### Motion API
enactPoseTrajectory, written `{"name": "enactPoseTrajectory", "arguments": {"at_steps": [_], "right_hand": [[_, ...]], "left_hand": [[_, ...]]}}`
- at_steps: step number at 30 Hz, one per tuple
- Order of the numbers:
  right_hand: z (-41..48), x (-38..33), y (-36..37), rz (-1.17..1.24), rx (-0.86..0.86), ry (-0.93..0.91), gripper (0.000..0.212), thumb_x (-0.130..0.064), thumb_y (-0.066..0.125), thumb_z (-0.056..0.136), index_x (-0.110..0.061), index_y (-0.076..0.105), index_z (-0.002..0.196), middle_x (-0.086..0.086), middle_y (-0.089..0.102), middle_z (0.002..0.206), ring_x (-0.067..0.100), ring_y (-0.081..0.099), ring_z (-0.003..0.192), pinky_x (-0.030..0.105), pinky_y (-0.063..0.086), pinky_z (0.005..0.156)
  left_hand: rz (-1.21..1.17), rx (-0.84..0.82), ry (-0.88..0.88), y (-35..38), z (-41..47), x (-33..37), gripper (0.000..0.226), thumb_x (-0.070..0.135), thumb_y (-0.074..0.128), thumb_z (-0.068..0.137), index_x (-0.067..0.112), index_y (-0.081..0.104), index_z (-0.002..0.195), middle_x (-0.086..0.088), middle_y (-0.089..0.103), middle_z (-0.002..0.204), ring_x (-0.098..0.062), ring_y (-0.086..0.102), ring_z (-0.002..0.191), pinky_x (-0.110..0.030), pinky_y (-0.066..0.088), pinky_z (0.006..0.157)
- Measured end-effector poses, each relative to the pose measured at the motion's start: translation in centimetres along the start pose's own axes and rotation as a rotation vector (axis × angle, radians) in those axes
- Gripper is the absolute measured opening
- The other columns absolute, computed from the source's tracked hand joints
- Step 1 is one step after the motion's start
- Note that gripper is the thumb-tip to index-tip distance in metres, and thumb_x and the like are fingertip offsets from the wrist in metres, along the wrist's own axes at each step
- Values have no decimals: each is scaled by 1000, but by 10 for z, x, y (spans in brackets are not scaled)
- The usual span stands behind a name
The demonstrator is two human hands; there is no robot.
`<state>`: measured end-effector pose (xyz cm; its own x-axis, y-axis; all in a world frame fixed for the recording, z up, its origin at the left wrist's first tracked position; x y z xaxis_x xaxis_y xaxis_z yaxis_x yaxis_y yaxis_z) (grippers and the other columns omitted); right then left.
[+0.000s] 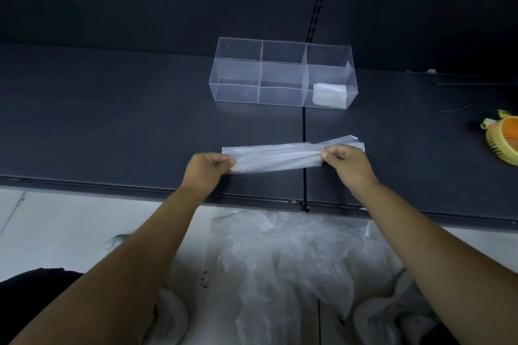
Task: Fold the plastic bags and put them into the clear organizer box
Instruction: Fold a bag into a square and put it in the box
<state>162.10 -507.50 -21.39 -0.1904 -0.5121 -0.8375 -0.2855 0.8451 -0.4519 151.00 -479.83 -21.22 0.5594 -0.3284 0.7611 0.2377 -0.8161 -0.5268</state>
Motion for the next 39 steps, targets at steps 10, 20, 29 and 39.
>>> {"name": "enactPoseTrajectory", "arguments": {"at_steps": [10,20,29,39], "right_hand": [[11,-7,16,-144,112,144,43,-54,54,87,-15,68,75,-7,67,75,11,59,76,24,42,69],[8,-11,24,-288,232,132,14,-29,63,90,-21,62,79,6,71,95,28,64,92,35,51,83],[-5,-27,31,-399,373,-99,14,-22,65,85,-11,63,92,9,64,98,29,59,93,38,46,82],[-23,-12,97,-882,-265,-598,63,-48,24,101,-17,7,153,-3,0,161,11,-6,148,33,-8,119]], "left_hand": [[142,124,19,13,10,11,15,35,66,88,25,73,79,12,63,62,-1,57,59,-18,43,57],[363,343,54,9,14,8,23,36,60,92,16,70,92,-2,68,83,-25,60,78,-34,49,67],[861,25,530,59,-24,-9,77,59,5,93,11,9,153,-7,4,161,-21,-1,149,-35,-6,120],[952,75,394,64,-38,-22,83,61,-15,85,9,-13,149,-12,-13,159,-27,-13,147,-39,-5,120]]}}
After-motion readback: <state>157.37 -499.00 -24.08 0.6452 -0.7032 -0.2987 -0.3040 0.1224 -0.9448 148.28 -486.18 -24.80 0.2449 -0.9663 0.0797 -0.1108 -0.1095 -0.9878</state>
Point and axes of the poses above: each hand's wrist, its own z-axis towards the middle knuckle, its own y-axis out of the palm, x = y × z, the point moved 1 cm from there along z, towards the middle knuckle
